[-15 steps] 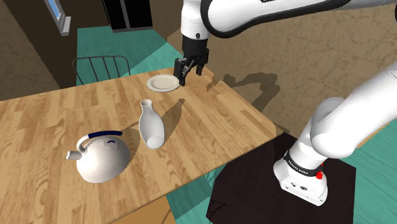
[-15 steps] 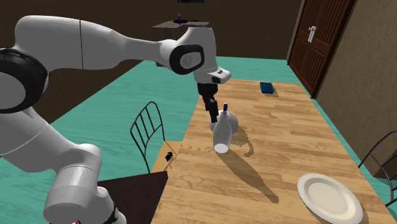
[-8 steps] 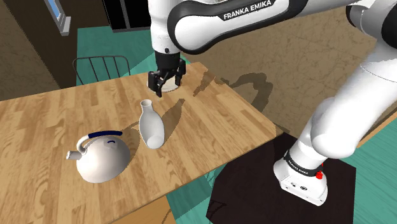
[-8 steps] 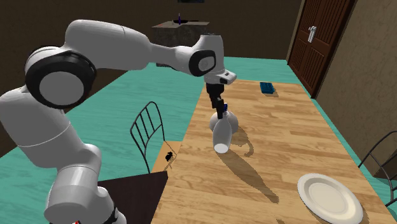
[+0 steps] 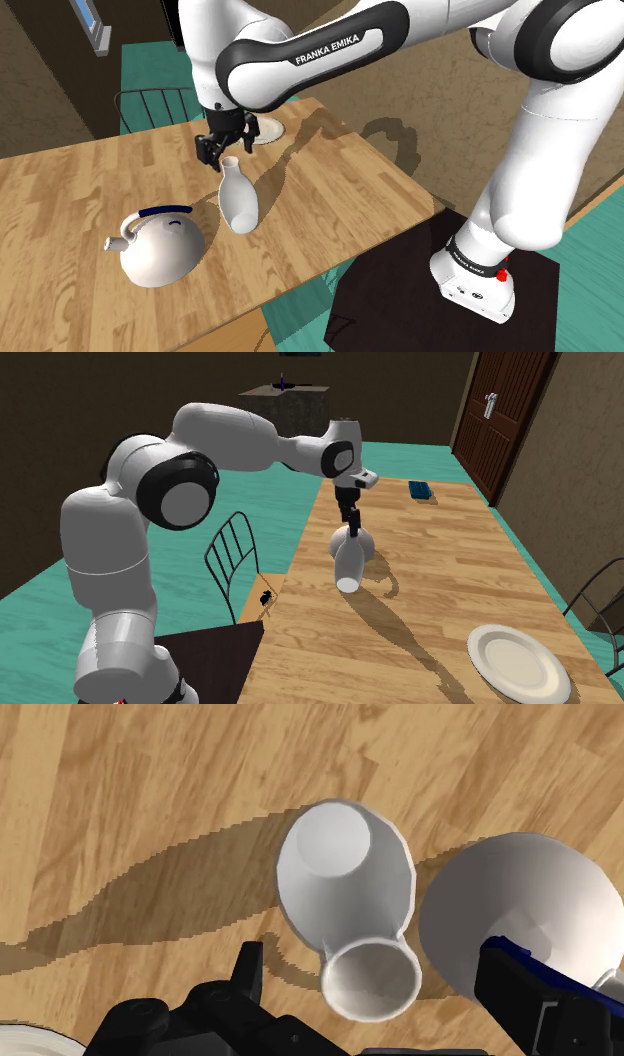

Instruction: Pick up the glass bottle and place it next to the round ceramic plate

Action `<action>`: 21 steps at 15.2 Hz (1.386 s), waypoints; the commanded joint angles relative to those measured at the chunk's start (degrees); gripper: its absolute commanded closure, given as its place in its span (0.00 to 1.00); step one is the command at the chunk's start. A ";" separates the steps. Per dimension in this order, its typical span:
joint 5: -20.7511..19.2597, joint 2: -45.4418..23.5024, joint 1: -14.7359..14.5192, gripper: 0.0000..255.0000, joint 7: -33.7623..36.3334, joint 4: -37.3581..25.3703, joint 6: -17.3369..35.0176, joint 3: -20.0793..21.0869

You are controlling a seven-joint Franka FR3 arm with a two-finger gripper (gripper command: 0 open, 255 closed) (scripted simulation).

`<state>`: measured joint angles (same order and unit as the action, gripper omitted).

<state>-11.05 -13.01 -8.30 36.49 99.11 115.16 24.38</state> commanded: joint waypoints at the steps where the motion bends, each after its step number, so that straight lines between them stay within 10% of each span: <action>1: -0.62 -1.16 -0.29 0.00 0.59 0.07 1.10 -0.07; 14: -1.43 -2.48 -0.34 0.00 1.12 1.87 4.07 -0.38; 15: -1.43 -2.48 -0.34 1.00 1.12 1.87 4.07 -0.38; 21: -1.42 -2.47 -0.34 1.00 1.12 1.87 4.06 -0.37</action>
<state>-12.47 -15.48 -8.64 37.61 100.97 119.23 24.02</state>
